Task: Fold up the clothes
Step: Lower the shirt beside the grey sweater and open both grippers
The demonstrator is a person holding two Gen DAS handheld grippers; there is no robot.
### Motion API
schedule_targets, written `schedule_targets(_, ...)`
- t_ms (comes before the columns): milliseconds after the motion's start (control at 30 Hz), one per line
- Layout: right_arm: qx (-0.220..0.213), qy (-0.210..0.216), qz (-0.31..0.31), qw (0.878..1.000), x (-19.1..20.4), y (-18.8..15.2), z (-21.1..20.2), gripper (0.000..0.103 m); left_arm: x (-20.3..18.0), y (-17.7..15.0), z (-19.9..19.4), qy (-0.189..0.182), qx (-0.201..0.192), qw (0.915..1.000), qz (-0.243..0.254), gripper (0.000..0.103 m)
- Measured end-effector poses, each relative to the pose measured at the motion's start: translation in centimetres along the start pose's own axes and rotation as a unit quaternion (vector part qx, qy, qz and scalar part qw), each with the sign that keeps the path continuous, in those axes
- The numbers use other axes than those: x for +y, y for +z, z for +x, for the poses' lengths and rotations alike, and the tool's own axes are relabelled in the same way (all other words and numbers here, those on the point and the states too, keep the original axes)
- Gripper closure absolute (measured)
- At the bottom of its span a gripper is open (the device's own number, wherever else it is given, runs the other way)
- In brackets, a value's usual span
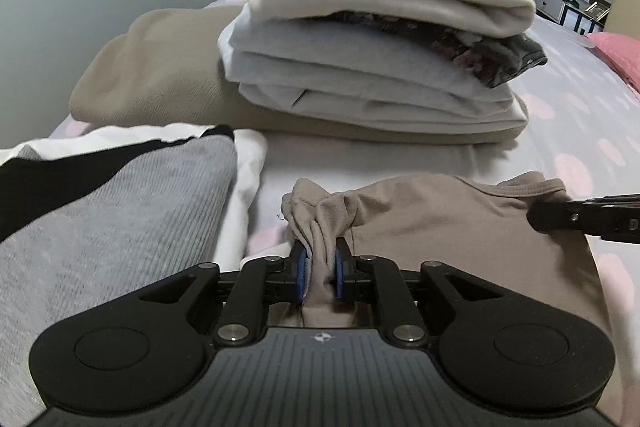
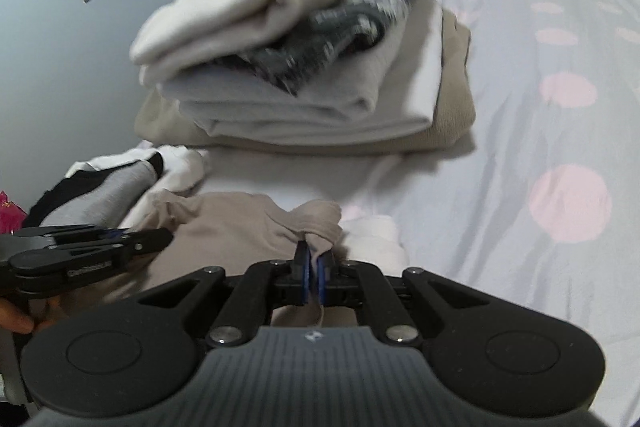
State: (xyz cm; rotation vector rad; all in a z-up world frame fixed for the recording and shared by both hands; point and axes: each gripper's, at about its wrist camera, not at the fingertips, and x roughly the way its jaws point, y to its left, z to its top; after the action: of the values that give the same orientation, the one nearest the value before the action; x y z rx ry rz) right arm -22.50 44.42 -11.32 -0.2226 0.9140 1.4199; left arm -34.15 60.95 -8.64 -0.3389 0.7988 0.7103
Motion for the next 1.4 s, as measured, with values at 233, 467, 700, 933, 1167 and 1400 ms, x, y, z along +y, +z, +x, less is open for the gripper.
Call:
schedule_targets(233,0.014,0.02,0.022,0.999,-1.0,-0.3,-1.2,0.088,0.3,0.6,-2.6,0.008,-0.016,0.9998,-0.008,0.08)
schedule_targets(467,0.006,0.035,0.032,0.999,-0.5,-2.6,-6.4,0.07,0.9,0.3,-7.1,0.015,-0.02,0.9993,-0.026,0.065)
schedule_targets(700,0.034,0.079,0.042,0.995,0.8,-8.1,-10.3,0.07,-0.8,-2.7,-9.8,0.012,0.022,0.9997,-0.004,0.07)
schedule_targets(933,0.077,0.114,0.079,0.987,2.1,-13.5,-10.5,0.07,-1.8,-5.0,-9.7,0.023,0.077,0.9968,0.007,0.08)
schedule_targets(1167,0.092,0.121,0.131,0.98,2.1,-14.6,-10.0,0.098,-2.1,-5.6,-8.6,0.031,0.112,0.9932,0.006,0.088)
schedule_targets(1400,0.077,0.119,0.116,0.983,2.7,-13.1,-12.8,0.098,-2.2,-5.3,-8.8,0.026,0.118,0.9927,0.001,0.096)
